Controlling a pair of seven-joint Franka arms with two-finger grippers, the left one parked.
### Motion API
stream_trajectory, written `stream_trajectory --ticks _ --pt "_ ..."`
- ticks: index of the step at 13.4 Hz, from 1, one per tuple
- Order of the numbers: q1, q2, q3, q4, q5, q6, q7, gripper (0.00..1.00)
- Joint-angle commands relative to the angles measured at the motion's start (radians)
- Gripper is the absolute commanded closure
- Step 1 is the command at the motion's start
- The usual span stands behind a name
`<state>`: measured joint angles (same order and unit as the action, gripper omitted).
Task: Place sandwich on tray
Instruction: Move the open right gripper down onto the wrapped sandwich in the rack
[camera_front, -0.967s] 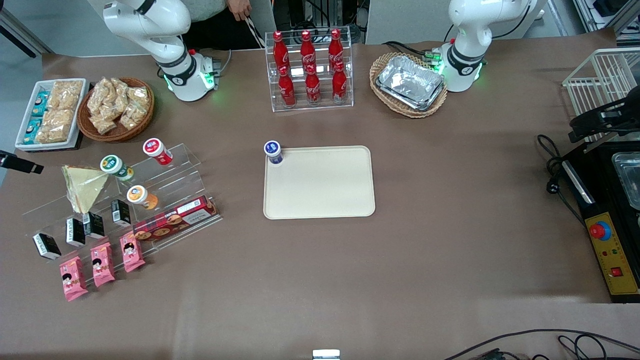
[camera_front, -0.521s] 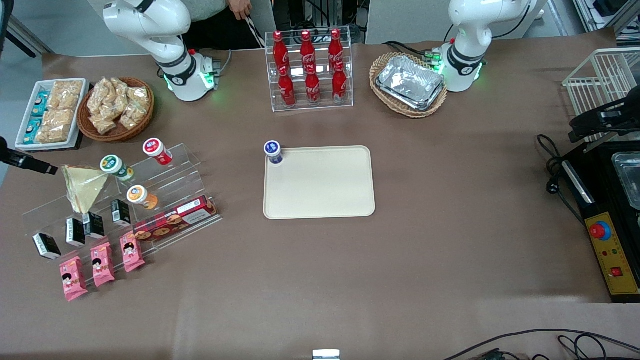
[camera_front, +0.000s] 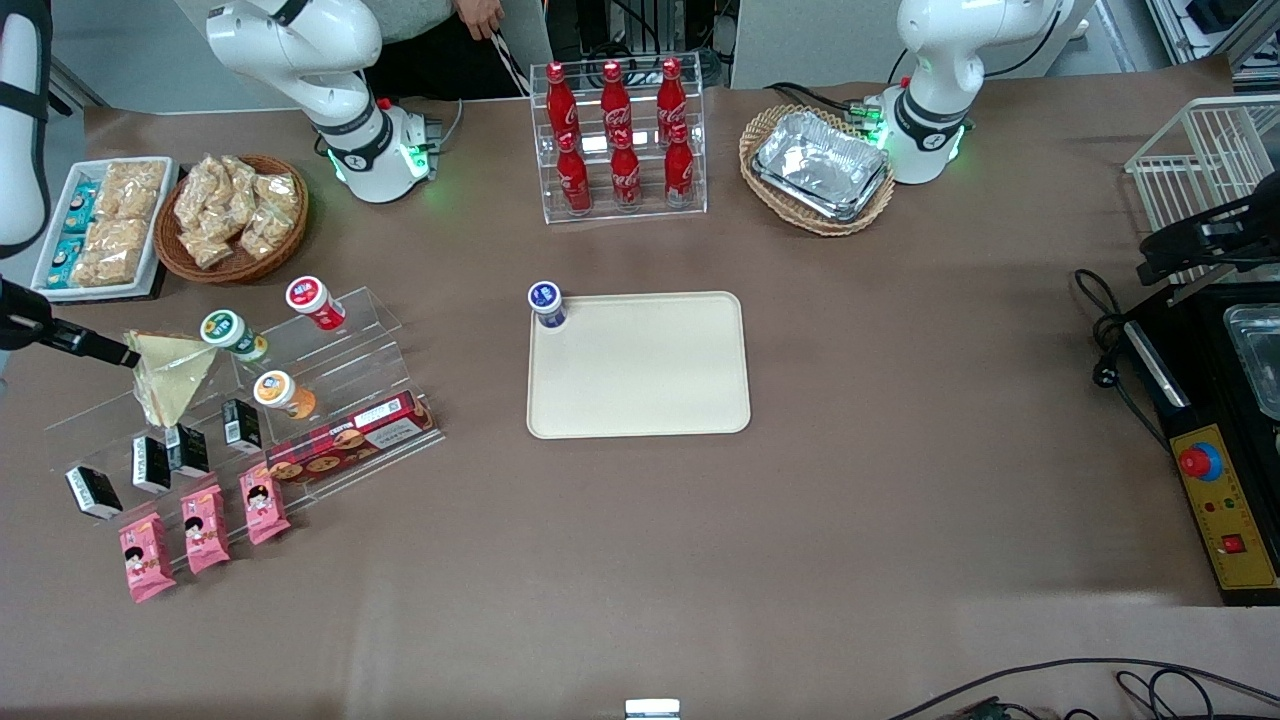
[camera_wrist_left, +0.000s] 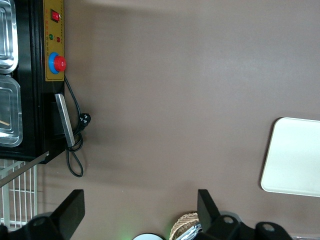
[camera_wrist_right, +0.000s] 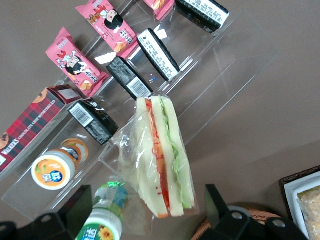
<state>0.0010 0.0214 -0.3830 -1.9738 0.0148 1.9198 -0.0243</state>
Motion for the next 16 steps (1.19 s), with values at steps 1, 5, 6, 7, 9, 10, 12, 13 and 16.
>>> stream_trajectory --ticks 1,5,6,7,9,10,12,13,16 --pt "0.005 0.012 -0.002 -0.046 -0.015 0.079 0.004 0.0" --pt "0.002 0.044 -0.002 -0.045 -0.012 0.102 0.004 0.0" --pt "0.001 0.049 -0.002 -0.045 -0.012 0.102 0.004 0.0" --pt "-0.001 0.051 -0.002 -0.046 -0.012 0.102 0.004 0.0" --pt "-0.004 0.051 -0.002 -0.065 -0.012 0.119 0.004 0.0" --pt "-0.004 0.049 -0.002 -0.083 -0.012 0.139 0.004 0.0" --pt "-0.006 0.051 -0.004 -0.097 -0.012 0.159 0.004 0.0" --pt "-0.006 0.051 -0.004 -0.1 -0.012 0.159 0.004 0.0" --pt "-0.007 0.043 -0.007 -0.122 -0.01 0.16 0.003 0.0"
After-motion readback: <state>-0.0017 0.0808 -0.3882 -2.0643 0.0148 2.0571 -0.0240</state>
